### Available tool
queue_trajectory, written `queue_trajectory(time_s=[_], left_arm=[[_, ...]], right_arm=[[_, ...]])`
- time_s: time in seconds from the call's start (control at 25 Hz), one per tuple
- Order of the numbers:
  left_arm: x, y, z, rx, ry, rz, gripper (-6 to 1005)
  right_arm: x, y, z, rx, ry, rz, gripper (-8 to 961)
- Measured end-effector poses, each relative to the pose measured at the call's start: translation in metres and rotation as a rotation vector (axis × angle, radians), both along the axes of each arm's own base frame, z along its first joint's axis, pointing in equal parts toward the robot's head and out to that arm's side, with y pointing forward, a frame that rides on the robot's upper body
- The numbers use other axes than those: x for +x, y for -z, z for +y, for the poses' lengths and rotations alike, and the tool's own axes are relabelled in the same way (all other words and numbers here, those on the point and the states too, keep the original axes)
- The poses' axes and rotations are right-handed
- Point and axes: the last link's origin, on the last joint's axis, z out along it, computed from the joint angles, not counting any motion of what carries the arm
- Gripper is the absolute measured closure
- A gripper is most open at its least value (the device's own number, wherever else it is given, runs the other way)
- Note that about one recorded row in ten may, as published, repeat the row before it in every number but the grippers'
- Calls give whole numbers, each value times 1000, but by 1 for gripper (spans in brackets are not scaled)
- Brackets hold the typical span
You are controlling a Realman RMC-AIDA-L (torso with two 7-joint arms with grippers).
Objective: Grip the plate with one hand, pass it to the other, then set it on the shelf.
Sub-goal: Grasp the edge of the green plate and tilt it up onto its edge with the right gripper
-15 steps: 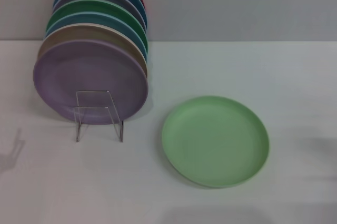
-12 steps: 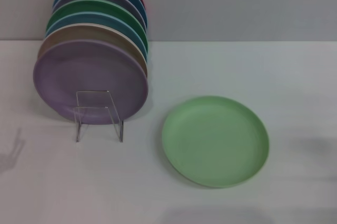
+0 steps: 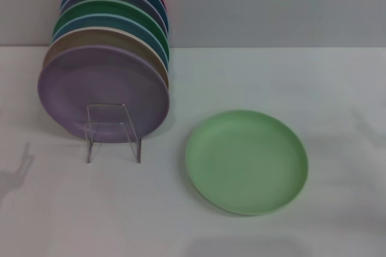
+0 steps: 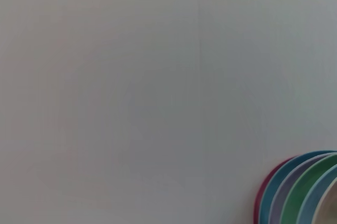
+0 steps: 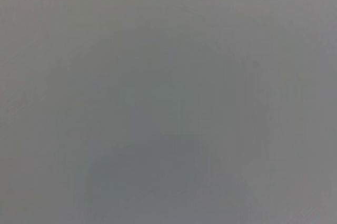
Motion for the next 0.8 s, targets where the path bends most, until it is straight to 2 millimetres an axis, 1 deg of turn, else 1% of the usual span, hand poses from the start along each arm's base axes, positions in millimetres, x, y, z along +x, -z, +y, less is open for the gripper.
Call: queue_trajectory(time_s=[0.04,0.12,0.16,0.2,0.28,0.4,0.52,0.56,0.6,0.72,0.8], left_arm=[[0,0,0,-1,0,-1,139],[1,1,1,-2,2,-3,139],[2,1,2,-3,4,-4,139],[2,2,2,-3,6,-4,139],[3,2,3,-3,9,-4,139],[4,2,6,-5,14,-4,139],[5,3,8,-10,16,-2,139],[6,3,10,-13,19,-3,139],[6,3,10,-13,19,-3,139],[7,3,11,-13,20,-4,139],[10,3,15,-14,32,-11,140]], right_arm=[[-4,-3,9,-59,11,-10,121],[-17,-11,27,-163,28,-50,121],[-33,-18,45,-269,81,-98,121],[-33,-18,45,-269,81,-98,121],[-51,-25,59,-356,132,-161,121],[-80,-30,79,-492,218,-282,121],[-94,-26,94,-646,351,-384,121],[-101,-21,103,-745,427,-428,122],[-101,-21,103,-745,427,-428,122],[-106,-12,111,-844,481,-482,122],[-108,-7,115,-865,496,-509,122]])
